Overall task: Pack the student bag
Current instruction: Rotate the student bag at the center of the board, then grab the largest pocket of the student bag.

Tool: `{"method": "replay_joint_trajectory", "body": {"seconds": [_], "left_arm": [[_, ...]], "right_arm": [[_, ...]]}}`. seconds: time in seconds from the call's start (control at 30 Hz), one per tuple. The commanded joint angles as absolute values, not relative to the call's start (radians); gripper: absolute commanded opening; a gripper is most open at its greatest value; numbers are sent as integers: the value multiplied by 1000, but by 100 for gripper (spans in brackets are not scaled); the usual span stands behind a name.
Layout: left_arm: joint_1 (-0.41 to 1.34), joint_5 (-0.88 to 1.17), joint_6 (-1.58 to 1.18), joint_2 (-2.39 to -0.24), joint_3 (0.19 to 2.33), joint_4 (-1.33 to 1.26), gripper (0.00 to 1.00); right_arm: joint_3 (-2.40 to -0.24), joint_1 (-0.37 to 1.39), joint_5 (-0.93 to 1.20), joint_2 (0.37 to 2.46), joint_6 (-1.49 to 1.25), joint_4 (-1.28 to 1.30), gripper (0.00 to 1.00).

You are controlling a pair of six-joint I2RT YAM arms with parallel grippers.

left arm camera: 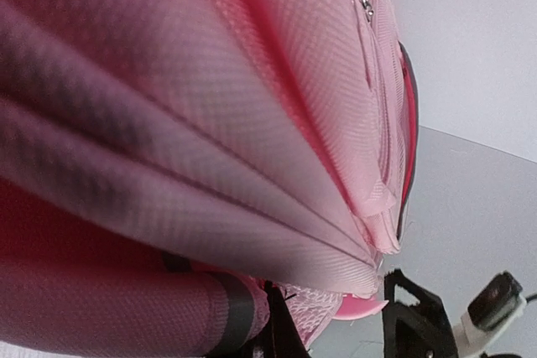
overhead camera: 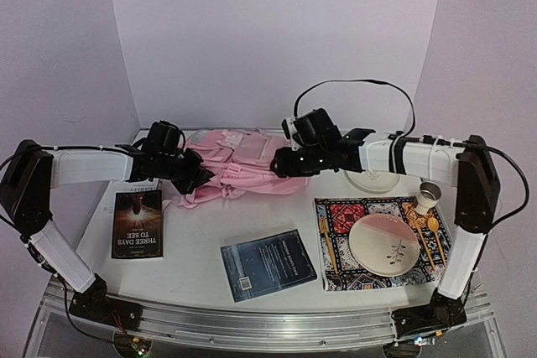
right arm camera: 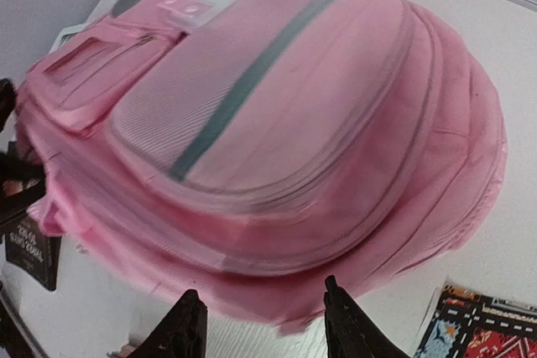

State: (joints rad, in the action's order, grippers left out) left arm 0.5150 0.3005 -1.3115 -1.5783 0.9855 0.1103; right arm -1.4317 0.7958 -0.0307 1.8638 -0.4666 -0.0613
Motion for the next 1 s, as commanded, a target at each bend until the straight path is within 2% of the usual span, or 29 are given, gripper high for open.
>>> {"method": "replay_joint_trajectory", "body": {"seconds": [0.0,0.27,0.63,0.97], "left_arm": [[539,317,-1411,-1571,1006,-40,0],[546,317,-1434,-1580,1012,-56,0],[557,327,-1445,-1581,1009,-58,0],[564,333,-1451,-1583,1015,-57,0]], "right_arm": [[-1350,881,-84,1729,-501,-120,48],[-1215,994,-102,1739,-489,-381,43],[-1259,1051,-167,1976,-408,-640,39],[-1287,1051,-248,2085,-404,-762,35]]}}
